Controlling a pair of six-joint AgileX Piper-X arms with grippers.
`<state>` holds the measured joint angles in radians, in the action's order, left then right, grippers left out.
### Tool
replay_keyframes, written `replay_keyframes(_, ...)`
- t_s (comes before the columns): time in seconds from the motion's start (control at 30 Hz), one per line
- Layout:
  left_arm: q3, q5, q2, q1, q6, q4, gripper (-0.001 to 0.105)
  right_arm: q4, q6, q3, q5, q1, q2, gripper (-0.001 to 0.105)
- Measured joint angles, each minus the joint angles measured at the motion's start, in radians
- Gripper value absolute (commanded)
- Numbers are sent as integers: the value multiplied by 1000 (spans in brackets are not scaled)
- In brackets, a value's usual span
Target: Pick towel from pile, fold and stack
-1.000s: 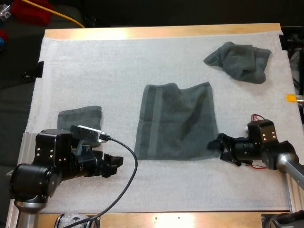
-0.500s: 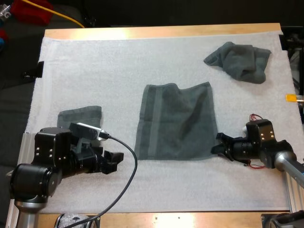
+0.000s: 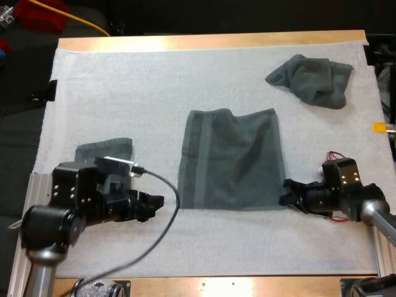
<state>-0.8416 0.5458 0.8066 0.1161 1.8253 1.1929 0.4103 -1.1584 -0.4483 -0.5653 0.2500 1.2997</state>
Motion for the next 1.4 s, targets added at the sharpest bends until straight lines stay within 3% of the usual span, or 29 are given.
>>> replay_keyframes(0.27, 103, 110, 94, 0, 18, -77, 66, 157, -94, 0, 88, 0, -88, 0)
replay_keyframes(0.63, 221, 154, 167, 0, 71, -222, 66, 215, -128, 0, 113, 0, -113, 0)
replay_keyframes(1.03, 224, 184, 329, 29, 117, -325, 66, 222, -128, 0, 113, 0, -113, 0)
replay_keyframes(1.4, 224, 153, 475, 164, 277, -508, 66, 222, -128, 0, 113, 0, -113, 0)
